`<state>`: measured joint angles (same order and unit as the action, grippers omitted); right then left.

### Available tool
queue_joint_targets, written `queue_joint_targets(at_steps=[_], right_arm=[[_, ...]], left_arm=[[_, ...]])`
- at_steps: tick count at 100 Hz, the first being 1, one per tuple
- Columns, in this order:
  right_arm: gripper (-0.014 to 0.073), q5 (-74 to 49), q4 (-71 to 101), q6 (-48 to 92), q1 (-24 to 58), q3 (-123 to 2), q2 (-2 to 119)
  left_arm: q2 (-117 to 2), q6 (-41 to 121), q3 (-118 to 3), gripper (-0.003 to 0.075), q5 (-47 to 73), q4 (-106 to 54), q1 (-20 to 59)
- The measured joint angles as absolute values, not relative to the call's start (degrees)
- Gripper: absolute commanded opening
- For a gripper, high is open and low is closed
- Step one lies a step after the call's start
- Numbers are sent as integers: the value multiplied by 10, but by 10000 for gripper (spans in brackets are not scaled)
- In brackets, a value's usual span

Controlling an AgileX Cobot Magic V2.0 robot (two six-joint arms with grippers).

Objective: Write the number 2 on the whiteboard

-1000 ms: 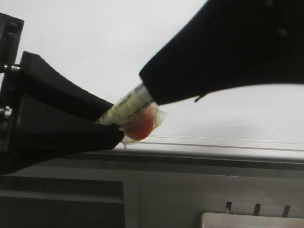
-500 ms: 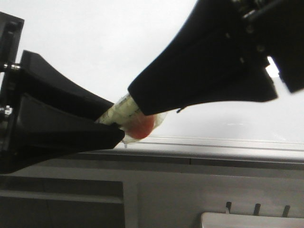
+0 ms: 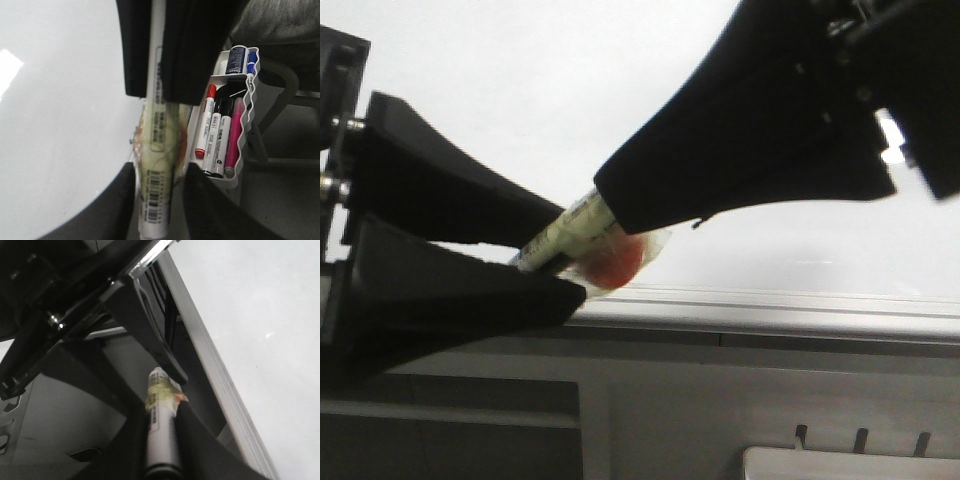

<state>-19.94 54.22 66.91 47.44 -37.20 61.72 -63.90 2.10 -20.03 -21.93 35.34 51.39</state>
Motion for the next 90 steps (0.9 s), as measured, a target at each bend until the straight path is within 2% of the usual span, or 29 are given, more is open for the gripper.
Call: queue_joint_targets(at_steps=[4, 10, 27, 36, 49, 52, 77, 90], right_arm=[[-71, -199, 543, 669, 474, -372, 617], [-71, -199, 543, 669, 474, -372, 617], [-71, -175, 544, 669, 474, -388, 609], [-71, -143, 545, 669, 474, -398, 605], [-71, -99, 545, 669, 474, -406, 604], [-71, -92, 545, 669, 474, -407, 604], [-71, -75, 546, 669, 474, -407, 608], [-71, -43, 546, 670, 474, -407, 612]], left_arm=[[-635, 21, -200, 503, -219, 349, 514], [-620, 21, -200, 505, -213, 335, 514], [-523, 21, -200, 403, -154, 320, 514], [-450, 21, -199, 288, -109, 304, 514], [-353, 21, -199, 16, -49, 238, 514], [-330, 21, -199, -20, -40, 228, 514], [-270, 21, -199, -20, -21, 189, 511], [-270, 21, -199, -20, -22, 151, 471]])
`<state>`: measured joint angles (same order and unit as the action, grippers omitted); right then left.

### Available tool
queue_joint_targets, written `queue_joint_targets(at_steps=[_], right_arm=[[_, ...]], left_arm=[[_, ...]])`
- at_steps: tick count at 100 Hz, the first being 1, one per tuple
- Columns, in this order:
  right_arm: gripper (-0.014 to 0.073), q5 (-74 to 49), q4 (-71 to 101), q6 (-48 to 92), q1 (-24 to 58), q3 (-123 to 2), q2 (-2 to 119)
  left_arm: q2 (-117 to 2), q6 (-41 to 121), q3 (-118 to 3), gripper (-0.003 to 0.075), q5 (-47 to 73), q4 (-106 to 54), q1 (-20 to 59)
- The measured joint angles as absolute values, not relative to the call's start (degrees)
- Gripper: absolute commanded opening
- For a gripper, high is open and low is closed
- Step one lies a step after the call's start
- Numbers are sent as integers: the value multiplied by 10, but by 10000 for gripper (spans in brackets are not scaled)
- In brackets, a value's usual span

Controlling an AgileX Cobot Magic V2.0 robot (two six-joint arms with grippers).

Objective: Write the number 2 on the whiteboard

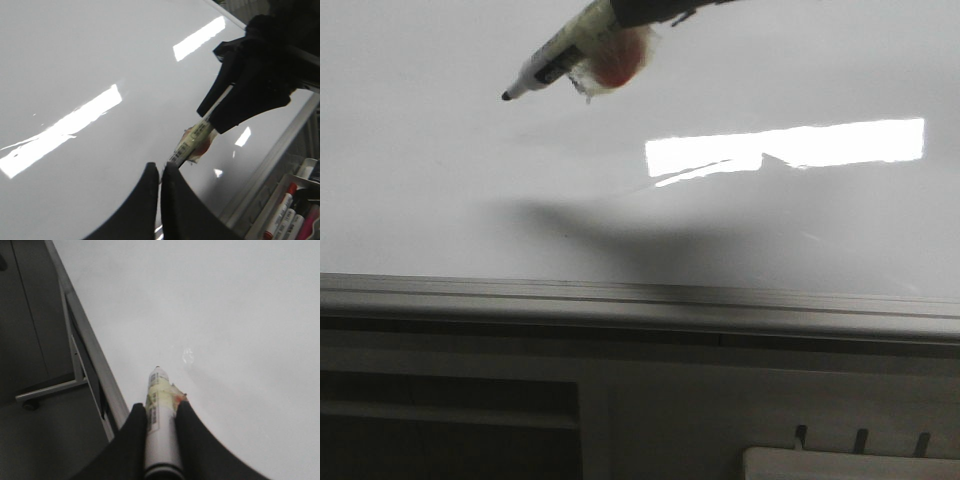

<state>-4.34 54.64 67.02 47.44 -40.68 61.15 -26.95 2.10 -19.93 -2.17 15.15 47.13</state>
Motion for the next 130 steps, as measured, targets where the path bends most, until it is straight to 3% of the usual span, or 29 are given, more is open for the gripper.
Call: queue_joint_targets(at_steps=[42, 130], right_arm=[[-71, -27, 558, 670, 446, -421, 647], [-71, -67, 558, 670, 380, -480, 701]], left_arm=[[-270, 21, -199, -20, -74, 116, 306], [-270, 21, -199, -20, -80, 116, 299]])
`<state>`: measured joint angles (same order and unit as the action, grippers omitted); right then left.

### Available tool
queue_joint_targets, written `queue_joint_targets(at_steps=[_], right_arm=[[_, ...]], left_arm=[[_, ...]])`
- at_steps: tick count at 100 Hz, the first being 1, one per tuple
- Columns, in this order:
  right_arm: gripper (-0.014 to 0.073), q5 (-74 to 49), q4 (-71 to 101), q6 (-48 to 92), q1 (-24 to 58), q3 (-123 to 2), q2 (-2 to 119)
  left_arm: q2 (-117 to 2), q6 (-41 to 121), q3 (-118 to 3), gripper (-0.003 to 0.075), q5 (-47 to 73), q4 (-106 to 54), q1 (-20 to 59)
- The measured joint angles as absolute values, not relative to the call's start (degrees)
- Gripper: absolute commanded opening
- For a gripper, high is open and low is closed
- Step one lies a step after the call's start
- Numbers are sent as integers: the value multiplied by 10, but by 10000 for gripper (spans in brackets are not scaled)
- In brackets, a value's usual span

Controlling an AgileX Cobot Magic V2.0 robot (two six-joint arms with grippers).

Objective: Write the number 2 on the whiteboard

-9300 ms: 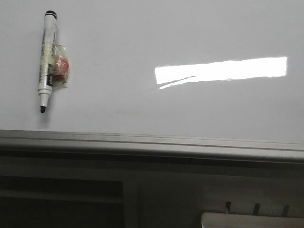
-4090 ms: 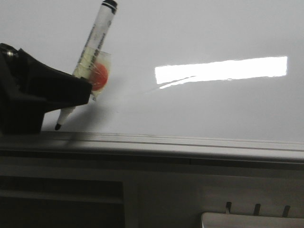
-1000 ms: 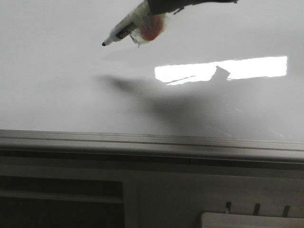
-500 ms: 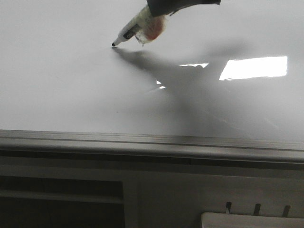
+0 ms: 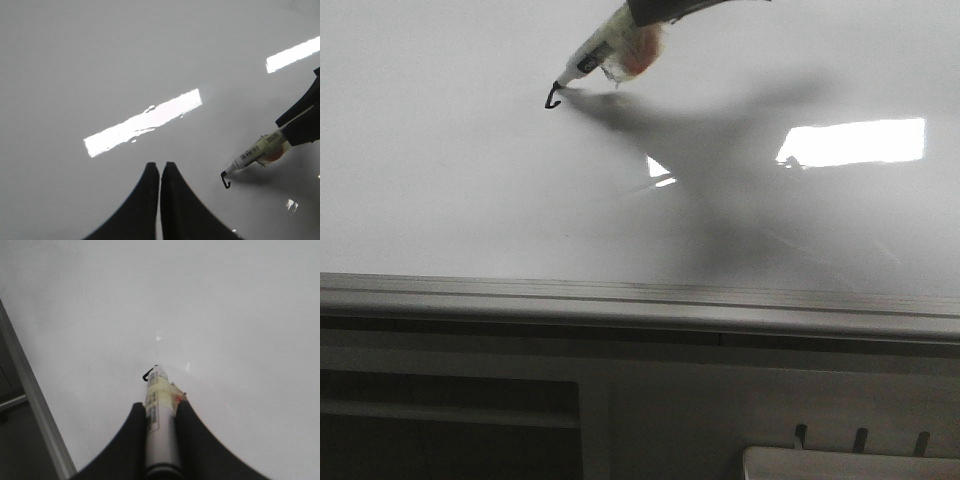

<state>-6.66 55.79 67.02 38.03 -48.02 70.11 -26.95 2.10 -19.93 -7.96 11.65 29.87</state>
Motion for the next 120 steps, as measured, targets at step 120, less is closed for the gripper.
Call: queue_joint_targets(at_steps=[120], right_arm=[[-46, -162, 558, 655, 403, -438, 731]], left_arm=[[-270, 21, -199, -20, -80, 116, 299]])
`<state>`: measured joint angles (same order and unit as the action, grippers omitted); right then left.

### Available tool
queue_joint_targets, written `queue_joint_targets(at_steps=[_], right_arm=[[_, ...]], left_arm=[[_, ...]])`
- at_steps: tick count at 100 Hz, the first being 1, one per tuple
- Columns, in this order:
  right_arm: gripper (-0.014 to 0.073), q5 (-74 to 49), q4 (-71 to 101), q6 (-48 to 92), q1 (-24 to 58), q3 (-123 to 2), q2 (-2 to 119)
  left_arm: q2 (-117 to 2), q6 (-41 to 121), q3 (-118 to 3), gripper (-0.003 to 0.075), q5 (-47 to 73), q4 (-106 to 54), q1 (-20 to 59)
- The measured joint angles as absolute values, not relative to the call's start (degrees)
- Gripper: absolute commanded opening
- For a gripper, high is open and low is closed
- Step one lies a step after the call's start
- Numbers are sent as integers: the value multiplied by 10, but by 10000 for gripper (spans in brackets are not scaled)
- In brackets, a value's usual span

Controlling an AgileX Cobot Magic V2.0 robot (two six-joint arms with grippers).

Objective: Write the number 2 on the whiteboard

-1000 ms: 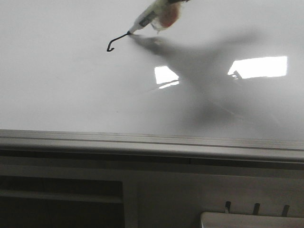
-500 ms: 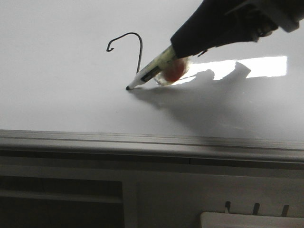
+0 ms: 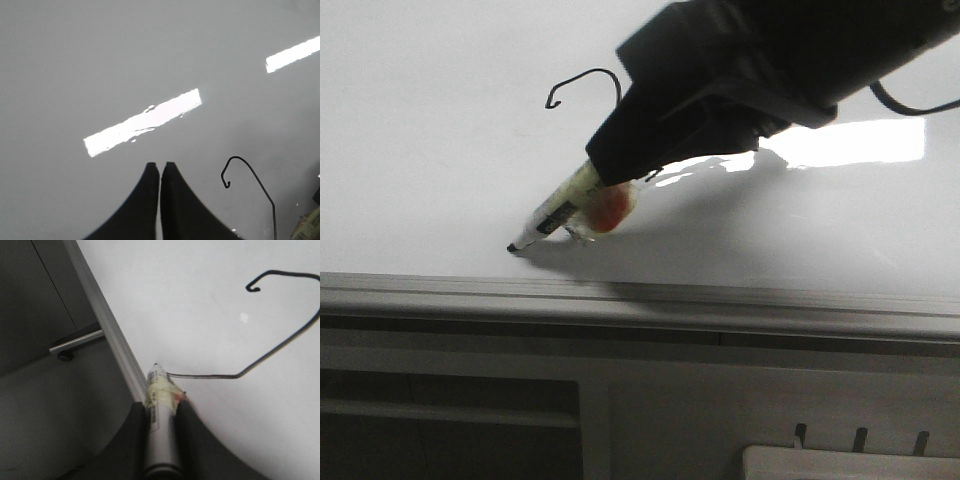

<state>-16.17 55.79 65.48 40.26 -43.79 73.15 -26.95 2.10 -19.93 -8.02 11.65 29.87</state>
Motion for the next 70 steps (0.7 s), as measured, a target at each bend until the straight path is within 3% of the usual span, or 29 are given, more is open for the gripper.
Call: queue_joint_targets(at_steps=[42, 70], right_arm=[[-46, -209, 569, 654, 319, -348, 633], [-46, -232, 553, 654, 310, -351, 596]], left_arm=[[-270, 21, -199, -20, -80, 116, 299], [-270, 21, -198, -20, -80, 134, 299]])
